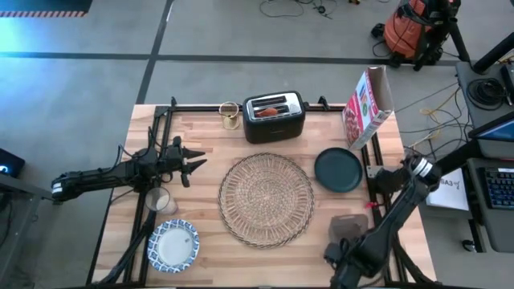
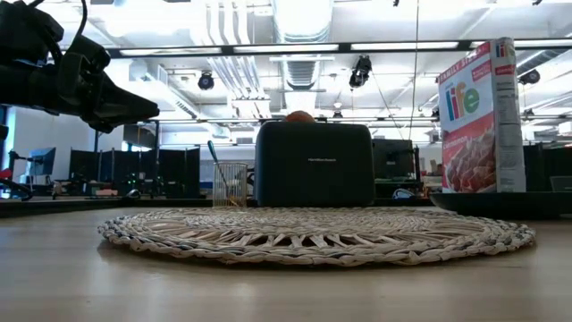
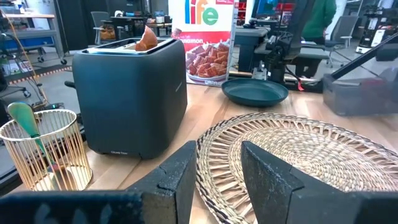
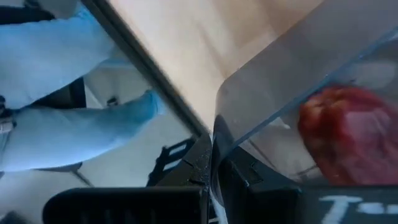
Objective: Arrange a breakfast setting
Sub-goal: Move the black bin to the bottom right of the table
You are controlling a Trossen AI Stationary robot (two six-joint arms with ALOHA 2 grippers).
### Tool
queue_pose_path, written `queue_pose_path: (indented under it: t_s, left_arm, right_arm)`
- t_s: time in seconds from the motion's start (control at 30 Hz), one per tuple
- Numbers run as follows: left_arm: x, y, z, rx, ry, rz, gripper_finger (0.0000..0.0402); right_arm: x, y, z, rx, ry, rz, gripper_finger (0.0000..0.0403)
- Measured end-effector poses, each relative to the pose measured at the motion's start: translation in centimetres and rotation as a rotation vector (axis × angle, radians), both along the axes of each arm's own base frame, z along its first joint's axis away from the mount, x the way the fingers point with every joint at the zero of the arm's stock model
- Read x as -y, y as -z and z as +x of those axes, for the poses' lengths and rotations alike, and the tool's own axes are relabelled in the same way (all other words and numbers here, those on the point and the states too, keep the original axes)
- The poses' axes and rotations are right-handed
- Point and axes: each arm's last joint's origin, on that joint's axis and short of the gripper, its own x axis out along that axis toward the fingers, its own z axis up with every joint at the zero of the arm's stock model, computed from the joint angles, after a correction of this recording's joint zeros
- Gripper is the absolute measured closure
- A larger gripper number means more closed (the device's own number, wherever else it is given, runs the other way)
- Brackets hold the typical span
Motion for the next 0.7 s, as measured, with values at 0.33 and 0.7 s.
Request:
queue_pose_path:
  t_s: [0.33,0.7]
  left_arm:
    - [0.0,0.0,0.0,-0.001,0.0,0.0,0.029]
    - [0.0,0.0,0.0,0.0,0.0,0.0,0.029]
  right_arm:
    - [-2.8,1.6,-0.8,-0.065,0.129,0.056,0.0394]
    - [-3.7,1.8,-1.7,-0.118,0.247,0.048,0.0392]
